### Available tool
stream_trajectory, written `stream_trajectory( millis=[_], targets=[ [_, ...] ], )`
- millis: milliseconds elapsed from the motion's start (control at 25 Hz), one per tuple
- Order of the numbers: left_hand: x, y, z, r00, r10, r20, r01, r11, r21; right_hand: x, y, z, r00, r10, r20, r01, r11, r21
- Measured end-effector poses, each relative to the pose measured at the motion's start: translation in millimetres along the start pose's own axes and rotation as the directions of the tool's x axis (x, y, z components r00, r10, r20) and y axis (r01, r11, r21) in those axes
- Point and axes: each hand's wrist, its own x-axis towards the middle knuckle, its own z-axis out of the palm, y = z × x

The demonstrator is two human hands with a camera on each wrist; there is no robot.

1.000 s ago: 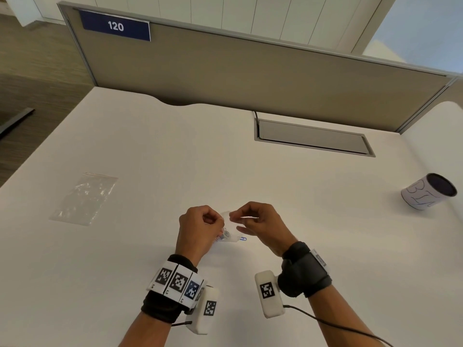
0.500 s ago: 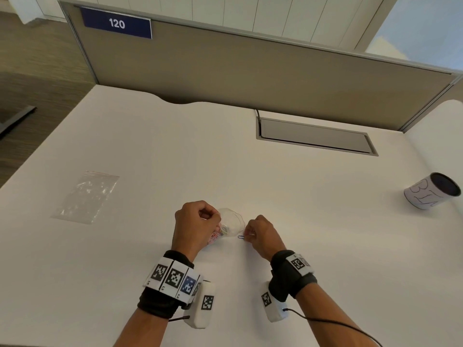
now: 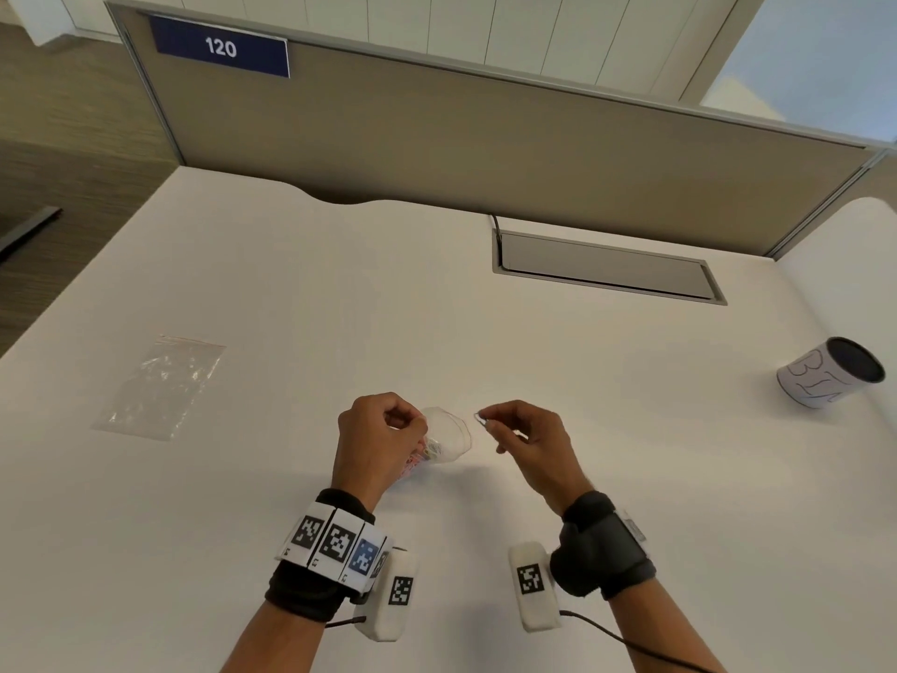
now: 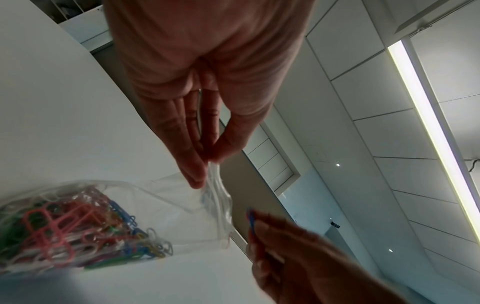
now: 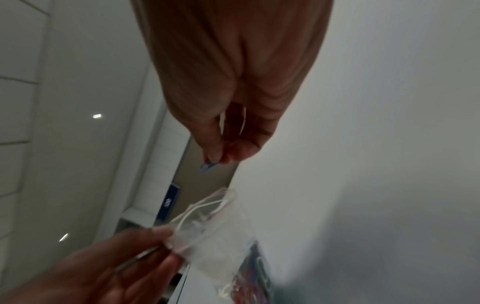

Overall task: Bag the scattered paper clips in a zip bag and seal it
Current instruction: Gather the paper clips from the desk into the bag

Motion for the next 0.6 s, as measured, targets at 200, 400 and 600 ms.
stream_trajectory(
  millis=[200, 400, 600],
  targets=[
    [-1.4, 4.1, 3.2, 1.000, 0.009, 0.011, -0.010, 0.999, 0.037, 2.5, -21.1, 18.9, 0.979, -0.149, 0.139, 0.190, 0.912, -0.363],
    [1.0, 4.8, 2.0, 0.999, 0.035, -0.029, -0.034, 0.999, 0.040, -12.9, -20.0, 29.4, 0.977, 0.039, 0.211, 0.069, 0.875, -0.479],
    [6.3, 3.8, -0.5, 0.997, 0.058, -0.058, -0.057, 0.998, 0.029, -4.7, -25.4, 27.4, 0.987, -0.087, 0.137, 0.141, 0.878, -0.458]
  ],
)
